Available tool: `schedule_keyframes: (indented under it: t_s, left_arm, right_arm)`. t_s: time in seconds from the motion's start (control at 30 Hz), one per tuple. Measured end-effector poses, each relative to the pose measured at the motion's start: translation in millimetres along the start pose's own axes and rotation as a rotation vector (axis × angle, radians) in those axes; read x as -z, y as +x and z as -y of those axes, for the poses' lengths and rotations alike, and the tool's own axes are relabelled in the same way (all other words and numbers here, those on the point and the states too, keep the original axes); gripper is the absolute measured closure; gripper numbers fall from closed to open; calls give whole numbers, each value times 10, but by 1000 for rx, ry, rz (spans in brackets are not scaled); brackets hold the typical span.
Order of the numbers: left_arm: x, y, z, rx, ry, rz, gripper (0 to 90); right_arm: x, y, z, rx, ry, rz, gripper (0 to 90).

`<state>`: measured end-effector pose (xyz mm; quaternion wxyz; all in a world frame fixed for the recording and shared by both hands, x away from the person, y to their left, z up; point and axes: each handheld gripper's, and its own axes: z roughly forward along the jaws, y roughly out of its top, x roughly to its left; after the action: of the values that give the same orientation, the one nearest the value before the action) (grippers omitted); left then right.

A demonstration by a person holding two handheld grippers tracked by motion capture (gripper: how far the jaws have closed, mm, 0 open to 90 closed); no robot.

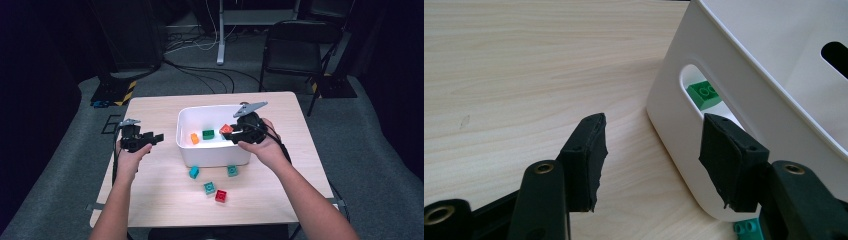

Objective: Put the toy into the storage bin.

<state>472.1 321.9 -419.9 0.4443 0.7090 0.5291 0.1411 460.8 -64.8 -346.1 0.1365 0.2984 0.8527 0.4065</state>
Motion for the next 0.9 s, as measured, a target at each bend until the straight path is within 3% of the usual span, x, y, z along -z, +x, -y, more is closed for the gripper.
schedule_keyframes:
  t_s: [0.43, 0.8, 0.9]
  left_arm:
    - [-4, 4, 1, 5, -8, 2, 436]
    - [13, 6, -3, 7, 2, 4, 436]
    - [14, 8, -3, 7, -1, 2, 436]
  right_arm:
    - [-423, -257, -123, -41, 73, 71, 585]
    - [-535, -314, -157, -54, 88, 112, 565]
    - [-524, -301, -142, -38, 92, 118, 542]
